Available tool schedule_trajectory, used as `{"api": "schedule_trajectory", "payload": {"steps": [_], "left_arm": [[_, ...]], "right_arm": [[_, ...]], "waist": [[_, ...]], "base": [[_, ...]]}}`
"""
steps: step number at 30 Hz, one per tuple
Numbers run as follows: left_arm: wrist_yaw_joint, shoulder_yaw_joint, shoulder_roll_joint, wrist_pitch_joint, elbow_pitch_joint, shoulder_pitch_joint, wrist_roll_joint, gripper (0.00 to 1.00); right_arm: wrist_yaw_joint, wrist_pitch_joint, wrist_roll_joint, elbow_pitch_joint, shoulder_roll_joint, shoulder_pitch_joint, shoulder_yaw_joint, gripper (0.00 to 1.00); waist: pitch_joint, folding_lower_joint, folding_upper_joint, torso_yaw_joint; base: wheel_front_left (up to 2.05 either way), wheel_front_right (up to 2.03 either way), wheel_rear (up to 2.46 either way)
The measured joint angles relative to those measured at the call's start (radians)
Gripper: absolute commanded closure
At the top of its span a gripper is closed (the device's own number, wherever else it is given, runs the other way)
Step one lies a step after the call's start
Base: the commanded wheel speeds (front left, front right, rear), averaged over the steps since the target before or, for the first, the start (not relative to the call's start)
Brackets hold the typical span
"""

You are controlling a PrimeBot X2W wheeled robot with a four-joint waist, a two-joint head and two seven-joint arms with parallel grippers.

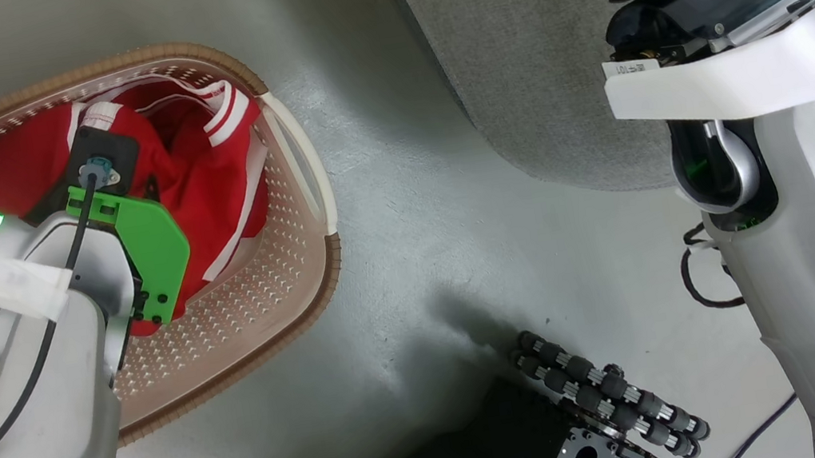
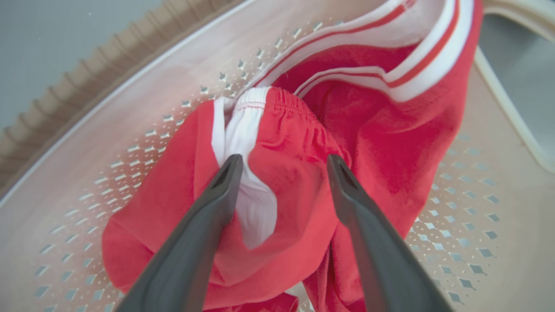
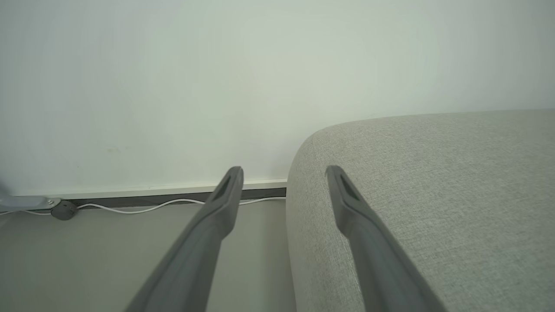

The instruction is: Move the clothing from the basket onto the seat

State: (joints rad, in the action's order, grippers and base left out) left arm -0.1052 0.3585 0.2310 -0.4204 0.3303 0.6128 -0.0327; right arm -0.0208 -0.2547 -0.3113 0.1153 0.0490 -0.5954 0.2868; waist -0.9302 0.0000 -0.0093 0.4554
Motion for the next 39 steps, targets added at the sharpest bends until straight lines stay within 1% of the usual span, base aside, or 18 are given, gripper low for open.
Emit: {"api": "schedule_trajectory", "payload": {"steps": [14, 20, 21, 22, 23, 24, 25, 27, 28, 29, 30, 31, 32, 36, 39], "left_arm": [[-0.002, 0.028, 0.008, -0.138, 0.006, -0.005, -0.007, 0.0], [-0.005, 0.035, 0.039, -0.181, 0.002, -0.005, -0.006, 0.0], [-0.005, 0.036, 0.043, -0.186, 0.002, -0.005, -0.006, 0.12], [-0.006, 0.037, 0.045, -0.187, 0.001, -0.005, -0.006, 0.2], [-0.007, 0.039, 0.048, -0.187, 0.002, -0.005, -0.006, 0.23], [-0.009, 0.042, 0.052, -0.187, 0.003, -0.005, -0.006, 0.22], [-0.009, 0.044, 0.055, -0.187, 0.004, -0.005, -0.007, 0.24], [-0.01, 0.045, 0.058, -0.187, 0.001, -0.005, -0.007, 0.33], [-0.011, 0.047, 0.058, -0.186, -0.001, -0.005, -0.009, 0.4], [-0.014, 0.049, 0.058, -0.183, -0.003, -0.005, -0.011, 0.51], [-0.014, 0.049, 0.057, -0.18, -0.006, -0.004, -0.019, 0.57], [-0.015, 0.051, 0.054, -0.175, -0.008, -0.004, -0.028, 0.67], [-0.015, 0.05, 0.047, -0.166, -0.011, -0.004, -0.039, 1.0], [-0.015, 0.069, 0.037, -0.158, -0.011, -0.004, -0.052, 1.0], [-0.017, 0.072, 0.035, -0.126, -0.009, -0.004, -0.059, 1.0]], "right_arm": [[0.0, 0.0, -0.017, -0.003, 0.0, -0.002, 0.004, 0.0], [0.0, 0.0, -0.032, 0.0, 0.0, -0.002, 0.003, 0.0], [0.0, 0.0, -0.033, -0.001, 0.0, -0.002, 0.003, 0.0], [0.0, 0.0, -0.034, 0.0, 0.0, -0.002, 0.005, 0.0], [0.0, 0.0, -0.035, -0.001, 0.0, -0.002, 0.006, 0.0], [0.0, 0.0, -0.035, -0.001, 0.0, -0.002, 0.008, 0.0], [0.0, 0.0, -0.035, -0.002, 0.0, -0.002, 0.01, 0.0], [0.0, 0.0, -0.035, -0.002, 0.0, -0.003, 0.01, 0.0], [0.001, 0.0, -0.035, -0.003, 0.0, -0.003, 0.01, 0.0], [0.001, 0.0, -0.035, -0.003, 0.0, -0.004, 0.01, 0.0], [0.001, 0.0, -0.035, -0.004, 0.0, -0.006, 0.01, 0.0], [0.001, 0.0, -0.035, -0.004, 0.0, -0.009, 0.01, 0.0], [0.001, 0.0, -0.035, -0.004, 0.0, -0.011, 0.01, 0.0], [0.002, 0.0, -0.041, -0.003, -0.001, -0.012, 0.006, 0.0], [0.002, 0.0, -0.041, -0.01, -0.001, -0.014, 0.003, 0.0]], "waist": [[0.001, 0.0, 0.0, 0.0], [-0.017, 0.0, 0.0, 0.005], [-0.021, 0.0, 0.0, 0.006], [-0.024, 0.0, 0.0, 0.007], [-0.027, 0.0, 0.0, 0.009], [-0.029, 0.0, 0.0, 0.01], [-0.031, 0.0, 0.0, 0.012], [-0.033, 0.0, 0.0, 0.014], [-0.034, 0.0, 0.0, 0.015], [-0.035, 0.0, 0.0, 0.016], [-0.036, 0.0, 0.0, 0.017], [-0.037, 0.0, 0.0, 0.018], [-0.038, 0.0, 0.0, 0.018], [-0.04, 0.0, 0.0, 0.019], [-0.036, 0.0, 0.0, 0.016]], "base": [[0.0, 0.0, 0.0], [0.0, 0.0, 0.0], [0.0, 0.0, 0.0], [0.0, 0.0, 0.0], [0.0, 0.0, 0.0], [0.0, 0.0, 0.0], [0.0, 0.0, 0.0], [0.0, 0.0, 0.0], [0.0, 0.0, 0.0], [0.0, 0.0, 0.0], [0.0, 0.0, 0.0], [0.0, 0.0, 0.0], [0.0, 0.0, 0.0], [0.0, 0.0, 0.0], [0.0, 0.0, 0.0]]}}
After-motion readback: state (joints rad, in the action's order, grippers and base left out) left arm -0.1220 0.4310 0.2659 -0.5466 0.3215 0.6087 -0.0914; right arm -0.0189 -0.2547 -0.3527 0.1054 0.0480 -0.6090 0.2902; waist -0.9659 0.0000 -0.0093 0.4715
